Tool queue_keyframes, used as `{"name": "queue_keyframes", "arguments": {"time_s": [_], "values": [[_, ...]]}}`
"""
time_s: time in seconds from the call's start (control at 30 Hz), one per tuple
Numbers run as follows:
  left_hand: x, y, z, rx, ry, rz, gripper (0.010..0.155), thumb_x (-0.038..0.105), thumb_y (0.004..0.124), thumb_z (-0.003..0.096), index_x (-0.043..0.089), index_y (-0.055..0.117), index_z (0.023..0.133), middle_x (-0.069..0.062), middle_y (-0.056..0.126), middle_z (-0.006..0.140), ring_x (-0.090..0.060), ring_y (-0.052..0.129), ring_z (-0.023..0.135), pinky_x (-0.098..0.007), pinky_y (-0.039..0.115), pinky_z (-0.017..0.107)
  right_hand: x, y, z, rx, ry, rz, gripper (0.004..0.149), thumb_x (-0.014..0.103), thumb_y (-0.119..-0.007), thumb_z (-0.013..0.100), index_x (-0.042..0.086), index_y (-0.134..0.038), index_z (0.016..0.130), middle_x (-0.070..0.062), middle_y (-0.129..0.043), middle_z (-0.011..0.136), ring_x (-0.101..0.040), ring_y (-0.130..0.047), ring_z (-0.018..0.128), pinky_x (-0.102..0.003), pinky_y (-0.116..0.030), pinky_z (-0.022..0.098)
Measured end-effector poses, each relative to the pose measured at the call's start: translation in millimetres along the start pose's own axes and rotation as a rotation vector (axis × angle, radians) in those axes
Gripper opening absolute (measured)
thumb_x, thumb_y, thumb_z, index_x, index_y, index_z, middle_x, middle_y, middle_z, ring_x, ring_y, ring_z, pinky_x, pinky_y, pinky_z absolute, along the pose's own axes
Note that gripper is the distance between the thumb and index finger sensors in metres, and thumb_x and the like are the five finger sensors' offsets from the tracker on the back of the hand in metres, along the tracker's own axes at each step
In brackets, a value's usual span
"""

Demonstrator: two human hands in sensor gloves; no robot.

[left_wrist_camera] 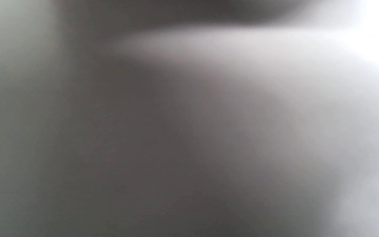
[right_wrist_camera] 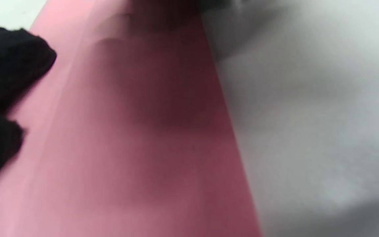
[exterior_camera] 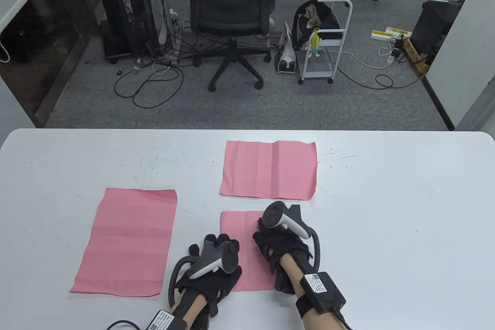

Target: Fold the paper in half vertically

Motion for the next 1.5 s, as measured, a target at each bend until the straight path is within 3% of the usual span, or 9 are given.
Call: {"name": "queue_keyframes", "arguments": {"time_s": [0.6, 0.73, 0.9, 1.07, 1.5], "values": [[0.1, 0.0, 0.4, -0.003, 0.0, 0.002, 0.076, 0.066, 0.033, 0.0515, 0.04, -0.006, 0.111, 0.009, -0.014, 0.119, -0.03, -0.011, 0.112, -0.065, 0.006, 0.08, -1.4, -0.9, 2.0, 0.015, 0.01, -0.017, 0.063, 0.051, -0.061, 0.051, 0.035, -0.037, 0.106, 0.008, -0.025, 0.116, -0.021, -0.023, 0.108, -0.052, -0.027, 0.079], [0.1, 0.1, 0.5, -0.003, 0.0, 0.001, 0.076, 0.066, 0.033, 0.0515, 0.04, -0.006, 0.111, 0.009, -0.014, 0.119, -0.029, -0.011, 0.112, -0.065, 0.006, 0.08, -1.1, 7.6, -13.0, -0.048, 0.096, 0.059, 0.062, 0.05, -0.061, 0.051, 0.03, -0.042, 0.107, -0.001, -0.035, 0.117, -0.029, -0.034, 0.108, -0.055, -0.037, 0.078], [0.0, 0.1, 0.5, -0.004, 0.0, 0.001, 0.076, 0.066, 0.033, 0.0516, 0.04, -0.006, 0.11, 0.009, -0.014, 0.119, -0.029, -0.011, 0.112, -0.065, 0.005, 0.08, 5.8, 6.0, -37.3, -0.076, 0.141, -0.076, 0.06, 0.05, -0.062, 0.051, 0.026, -0.053, 0.105, -0.004, -0.049, 0.114, -0.033, -0.049, 0.105, -0.054, -0.047, 0.076], [0.0, 0.2, 0.7, -0.004, 0.0, 0.001, 0.076, 0.066, 0.033, 0.0515, 0.04, -0.007, 0.111, 0.009, -0.014, 0.119, -0.029, -0.011, 0.112, -0.065, 0.005, 0.08, 9.6, -10.9, -49.8, -0.072, 0.156, -0.17, 0.058, 0.05, -0.063, 0.05, 0.023, -0.063, 0.102, -0.006, -0.064, 0.109, -0.034, -0.065, 0.099, -0.054, -0.058, 0.073], [-0.2, 0.1, 0.4, -0.003, -0.001, 0.002, 0.076, 0.066, 0.033, 0.0515, 0.04, -0.006, 0.111, 0.009, -0.014, 0.119, -0.029, -0.011, 0.112, -0.065, 0.006, 0.08, 7.1, -18.1, -51.8, -0.072, 0.153, -0.202, 0.054, 0.05, -0.064, 0.05, 0.023, -0.069, 0.097, -0.004, -0.068, 0.105, -0.029, -0.066, 0.096, -0.051, -0.06, 0.072]]}}
Point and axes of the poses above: the tracker on the back of each hand, its own x axis roughly to the thumb side, its own z axis roughly from the wrist to the fingertips, y = z × x, the point moved 3 cm from there along z, roughly from the wrist to the fingertips
